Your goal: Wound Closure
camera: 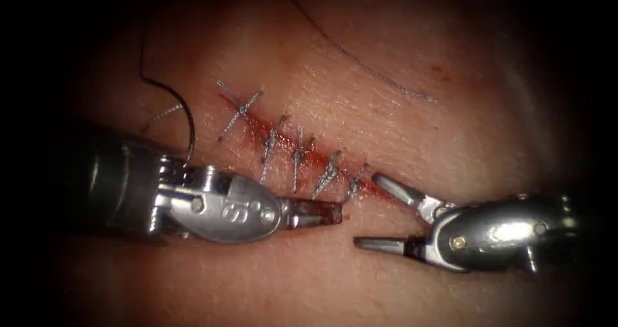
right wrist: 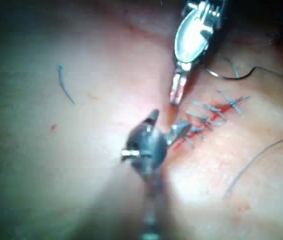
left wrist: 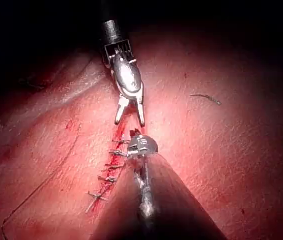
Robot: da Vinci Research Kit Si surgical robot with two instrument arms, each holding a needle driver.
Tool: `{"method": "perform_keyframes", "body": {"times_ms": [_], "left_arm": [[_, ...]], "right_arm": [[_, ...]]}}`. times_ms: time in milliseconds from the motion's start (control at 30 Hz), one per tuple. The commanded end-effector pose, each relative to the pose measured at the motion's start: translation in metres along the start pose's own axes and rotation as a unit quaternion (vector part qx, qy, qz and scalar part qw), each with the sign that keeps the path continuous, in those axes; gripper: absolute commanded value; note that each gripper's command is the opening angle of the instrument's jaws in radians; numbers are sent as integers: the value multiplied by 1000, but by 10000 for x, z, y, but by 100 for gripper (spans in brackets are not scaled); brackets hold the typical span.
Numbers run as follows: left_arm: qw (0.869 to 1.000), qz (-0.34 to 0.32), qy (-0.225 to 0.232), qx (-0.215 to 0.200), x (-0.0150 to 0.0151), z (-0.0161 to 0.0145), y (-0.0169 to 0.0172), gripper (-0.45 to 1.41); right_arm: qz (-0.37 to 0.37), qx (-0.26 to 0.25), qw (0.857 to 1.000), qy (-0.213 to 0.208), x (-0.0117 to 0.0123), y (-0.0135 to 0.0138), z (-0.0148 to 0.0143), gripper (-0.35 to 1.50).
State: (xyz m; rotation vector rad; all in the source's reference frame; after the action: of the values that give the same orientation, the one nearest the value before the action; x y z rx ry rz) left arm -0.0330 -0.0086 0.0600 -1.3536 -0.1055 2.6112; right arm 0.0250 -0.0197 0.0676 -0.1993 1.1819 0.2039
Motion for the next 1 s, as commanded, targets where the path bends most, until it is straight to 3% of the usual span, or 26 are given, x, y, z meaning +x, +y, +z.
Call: {"method": "perform_keyframes", "body": {"times_ms": [33,567,1000], "left_arm": [[1000,0,1,-1,-2,7,3,-45],[1000,-3,19,9,-1,9,3,-45],[1000,-2,20,8,-2,8,3,-45]], "right_arm": [[-4,1,1000,0,0,-11,13,148],[-36,-7,999,-7,-11,-20,64,148],[-54,-10,998,-14,-32,-26,87,148]]}}
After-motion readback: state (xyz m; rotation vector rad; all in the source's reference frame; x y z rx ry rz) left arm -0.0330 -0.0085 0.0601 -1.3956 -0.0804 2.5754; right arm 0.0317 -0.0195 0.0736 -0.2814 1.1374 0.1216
